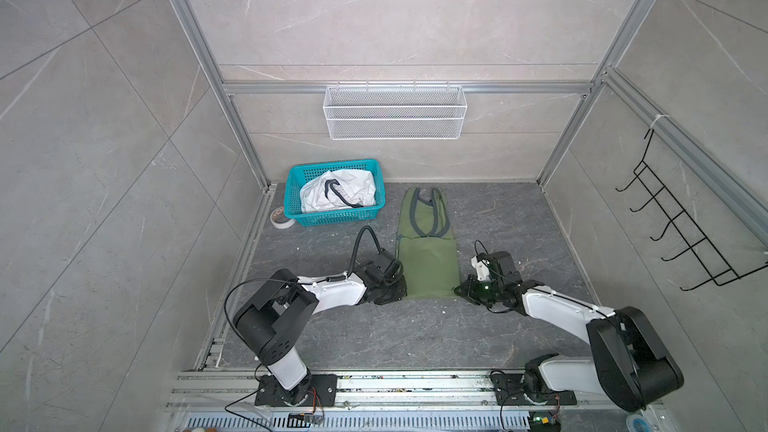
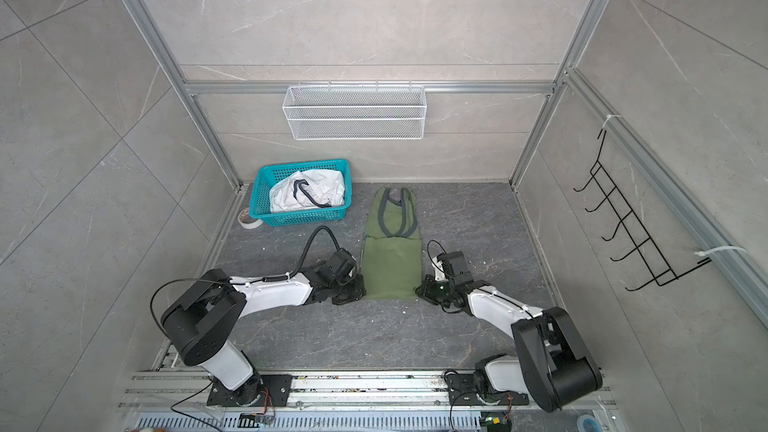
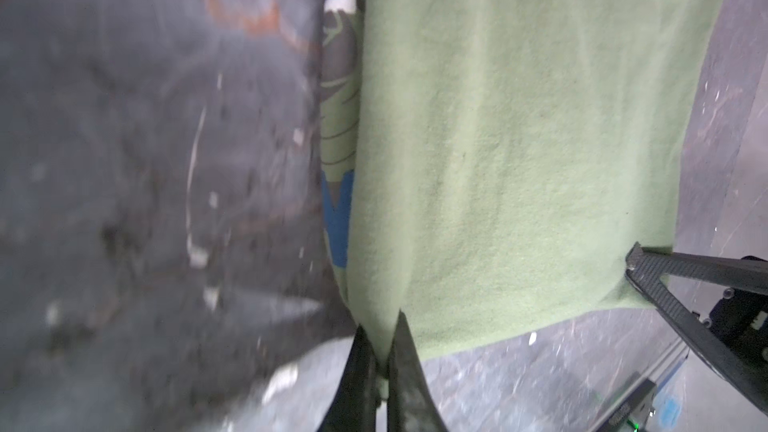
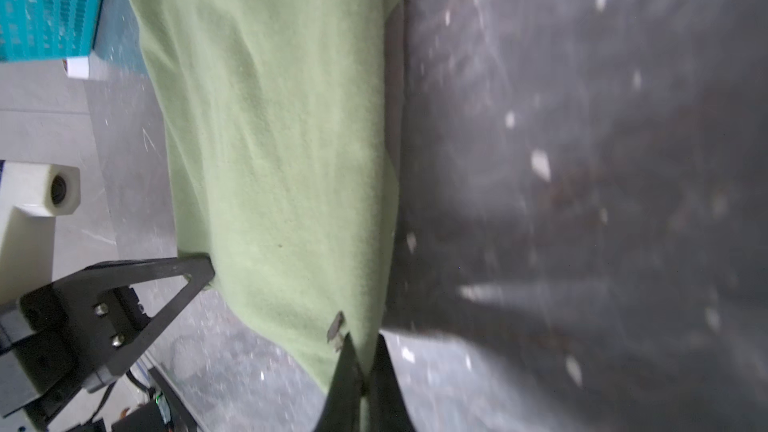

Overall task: Fold and stack the tank tops
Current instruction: 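Move both grippers back to the folded end nearest the robot and grasp it, then lift the folded end and fold it over the straps away from the robot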

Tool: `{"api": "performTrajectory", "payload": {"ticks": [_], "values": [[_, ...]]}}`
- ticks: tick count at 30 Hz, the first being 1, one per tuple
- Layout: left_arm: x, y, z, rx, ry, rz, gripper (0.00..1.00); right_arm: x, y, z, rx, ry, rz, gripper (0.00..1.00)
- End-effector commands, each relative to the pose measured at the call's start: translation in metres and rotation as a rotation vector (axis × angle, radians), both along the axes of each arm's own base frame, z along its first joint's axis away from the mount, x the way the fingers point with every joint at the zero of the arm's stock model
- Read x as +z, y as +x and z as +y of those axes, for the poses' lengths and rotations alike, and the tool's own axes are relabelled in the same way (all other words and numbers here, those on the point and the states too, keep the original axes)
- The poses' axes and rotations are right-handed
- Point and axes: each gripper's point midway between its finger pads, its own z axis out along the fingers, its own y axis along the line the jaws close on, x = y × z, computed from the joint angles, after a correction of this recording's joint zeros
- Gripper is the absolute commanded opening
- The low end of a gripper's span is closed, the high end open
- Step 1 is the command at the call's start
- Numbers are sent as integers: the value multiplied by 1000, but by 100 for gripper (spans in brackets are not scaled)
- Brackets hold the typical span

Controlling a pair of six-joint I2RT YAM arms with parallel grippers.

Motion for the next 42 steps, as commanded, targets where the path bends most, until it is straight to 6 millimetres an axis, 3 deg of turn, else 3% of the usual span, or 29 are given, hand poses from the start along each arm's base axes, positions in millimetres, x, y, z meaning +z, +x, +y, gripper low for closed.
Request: {"api": "performTrajectory", "payload": {"ticks": [1, 6, 10, 14, 17, 21, 26, 34, 42], "values": [[11, -18, 9, 37, 8, -19, 0, -4, -30, -13, -6, -58, 57, 0], [35, -55, 9, 25, 17, -59, 0, 21, -63, -21, 8, -66, 51, 0], [72, -71, 2, 19, -22, -113, 0, 59, -76, -25, 1, -46, 7, 0], [119, -66, -9, 10, -89, -190, 0, 101, -67, -24, -6, -27, -81, 0], [156, -52, -14, 11, -107, -290, 0, 122, -46, -25, -17, -63, -140, 0], [190, -19, -21, 26, -84, -390, 0, 144, -8, -25, -53, -123, -231, 0], [206, 37, -26, 66, -89, -417, 0, 160, 44, -14, -60, -160, -292, 0], [201, 121, -19, 146, -96, -382, 0, 153, 120, 2, -58, -171, -280, 0], [190, 185, -21, 158, -140, -337, 0, 151, 178, -1, -101, -171, -282, 0]]}}
